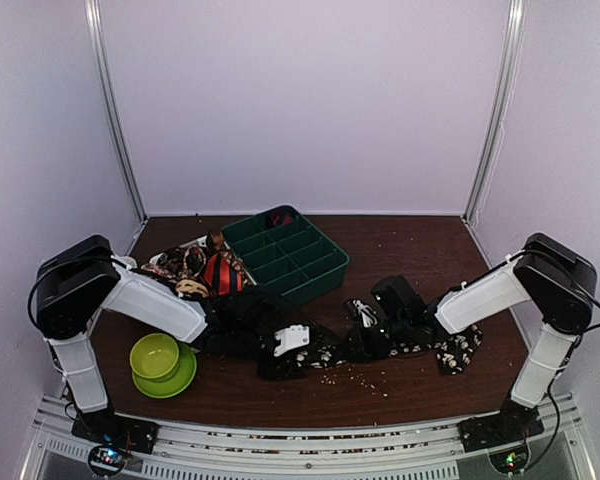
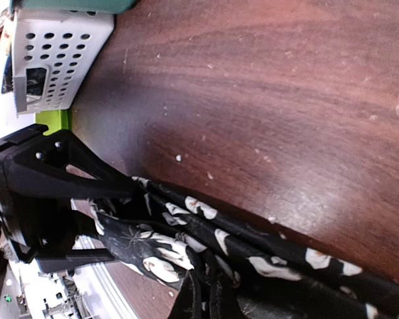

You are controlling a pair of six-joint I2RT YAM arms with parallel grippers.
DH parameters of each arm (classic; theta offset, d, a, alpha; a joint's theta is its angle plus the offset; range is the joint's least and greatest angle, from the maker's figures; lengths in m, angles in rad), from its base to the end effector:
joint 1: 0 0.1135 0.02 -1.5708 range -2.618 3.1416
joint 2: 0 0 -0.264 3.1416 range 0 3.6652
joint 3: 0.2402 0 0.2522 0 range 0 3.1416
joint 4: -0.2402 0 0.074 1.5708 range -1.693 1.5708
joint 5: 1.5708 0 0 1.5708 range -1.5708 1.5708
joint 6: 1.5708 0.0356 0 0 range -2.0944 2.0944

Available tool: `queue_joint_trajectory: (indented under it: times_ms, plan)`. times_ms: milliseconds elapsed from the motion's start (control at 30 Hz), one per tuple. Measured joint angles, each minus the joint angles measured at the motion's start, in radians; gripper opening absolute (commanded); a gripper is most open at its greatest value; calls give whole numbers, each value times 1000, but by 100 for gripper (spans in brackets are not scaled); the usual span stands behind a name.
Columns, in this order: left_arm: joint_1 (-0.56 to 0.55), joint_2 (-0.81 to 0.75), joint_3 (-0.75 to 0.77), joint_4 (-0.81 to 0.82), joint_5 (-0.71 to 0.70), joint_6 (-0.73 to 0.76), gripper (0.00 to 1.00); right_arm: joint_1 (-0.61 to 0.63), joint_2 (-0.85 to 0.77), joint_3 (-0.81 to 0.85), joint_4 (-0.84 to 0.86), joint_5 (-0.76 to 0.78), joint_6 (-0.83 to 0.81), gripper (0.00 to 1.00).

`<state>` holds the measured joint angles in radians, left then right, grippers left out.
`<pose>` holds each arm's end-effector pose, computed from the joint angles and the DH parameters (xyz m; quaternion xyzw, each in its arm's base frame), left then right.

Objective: Roll the ties
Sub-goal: Roll the tie at the center of the board.

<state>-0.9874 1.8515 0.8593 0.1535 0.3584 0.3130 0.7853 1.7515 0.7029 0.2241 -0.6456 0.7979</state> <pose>0.1819 -0.2982 0.1151 0.6070 0.6927 -0.2736 0.2773 0.2049 0.2352 0.1156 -0.1101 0.8838 0.4535 0.0328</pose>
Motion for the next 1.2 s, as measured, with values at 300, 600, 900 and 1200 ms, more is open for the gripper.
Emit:
queue_joint_trajectory:
  times_ms: [300, 600, 900, 1200]
  plan:
    - [0, -90, -150, 137, -58, -71, 65, 0, 23, 0, 27, 0, -16, 0]
    - [-12, -51, -46, 148, -66, -111, 86, 2, -20, 3, -12, 17, -17, 0]
    - [-18, 113, 71, 175, -37, -147, 57, 2, -19, 15, -12, 13, -9, 5]
    - [-18, 126, 83, 169, -6, -139, 43, -93, -90, -43, -1, -4, 11, 31]
